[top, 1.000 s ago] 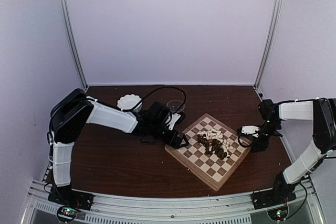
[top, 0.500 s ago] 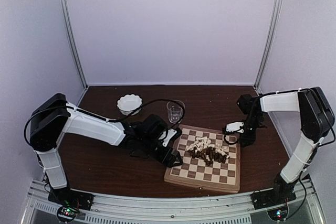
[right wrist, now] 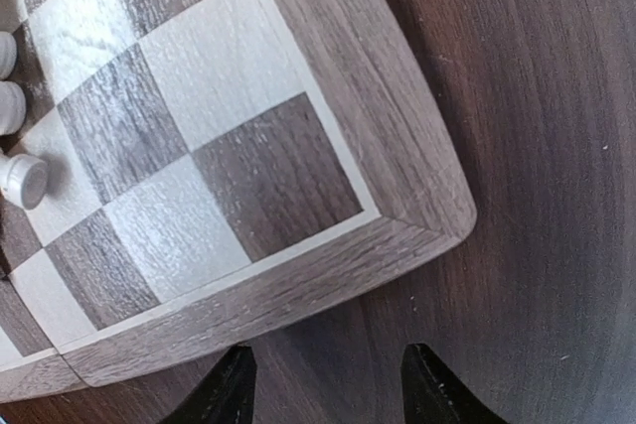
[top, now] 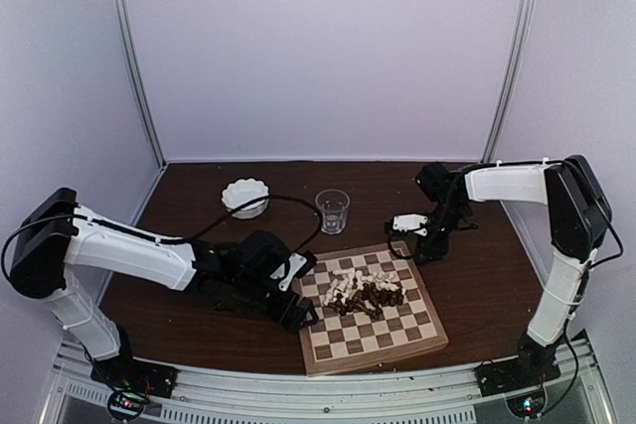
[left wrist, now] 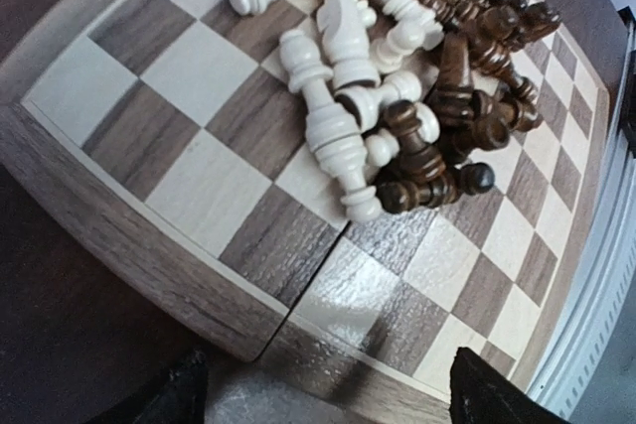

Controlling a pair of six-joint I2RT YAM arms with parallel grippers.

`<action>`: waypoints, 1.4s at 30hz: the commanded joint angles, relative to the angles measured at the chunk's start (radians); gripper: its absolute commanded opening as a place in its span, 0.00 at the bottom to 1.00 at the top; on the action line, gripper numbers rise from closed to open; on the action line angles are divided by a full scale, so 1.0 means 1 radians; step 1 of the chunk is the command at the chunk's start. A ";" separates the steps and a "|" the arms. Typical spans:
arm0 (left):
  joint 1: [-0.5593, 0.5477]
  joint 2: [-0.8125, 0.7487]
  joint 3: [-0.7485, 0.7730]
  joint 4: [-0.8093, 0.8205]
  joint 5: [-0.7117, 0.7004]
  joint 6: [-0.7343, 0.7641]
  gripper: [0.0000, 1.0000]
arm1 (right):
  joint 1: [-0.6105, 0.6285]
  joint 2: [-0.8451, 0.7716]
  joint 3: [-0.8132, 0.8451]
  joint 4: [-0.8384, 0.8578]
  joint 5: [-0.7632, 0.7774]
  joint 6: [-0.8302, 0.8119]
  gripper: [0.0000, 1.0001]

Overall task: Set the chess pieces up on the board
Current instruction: Adjust the chessboard at the center of the board, then move the chessboard to the center of the board.

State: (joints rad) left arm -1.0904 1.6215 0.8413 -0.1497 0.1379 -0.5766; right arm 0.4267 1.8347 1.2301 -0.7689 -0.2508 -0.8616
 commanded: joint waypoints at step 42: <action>-0.489 0.192 0.246 -0.425 -0.662 0.025 0.91 | 0.448 -0.637 -0.615 0.041 0.182 0.070 0.99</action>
State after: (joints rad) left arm -1.5860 1.7996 1.0618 -0.5278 -0.4477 -0.5022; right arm 0.8619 1.1664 0.6334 -0.8024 -0.1200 -0.8001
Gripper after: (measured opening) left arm 0.909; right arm 0.995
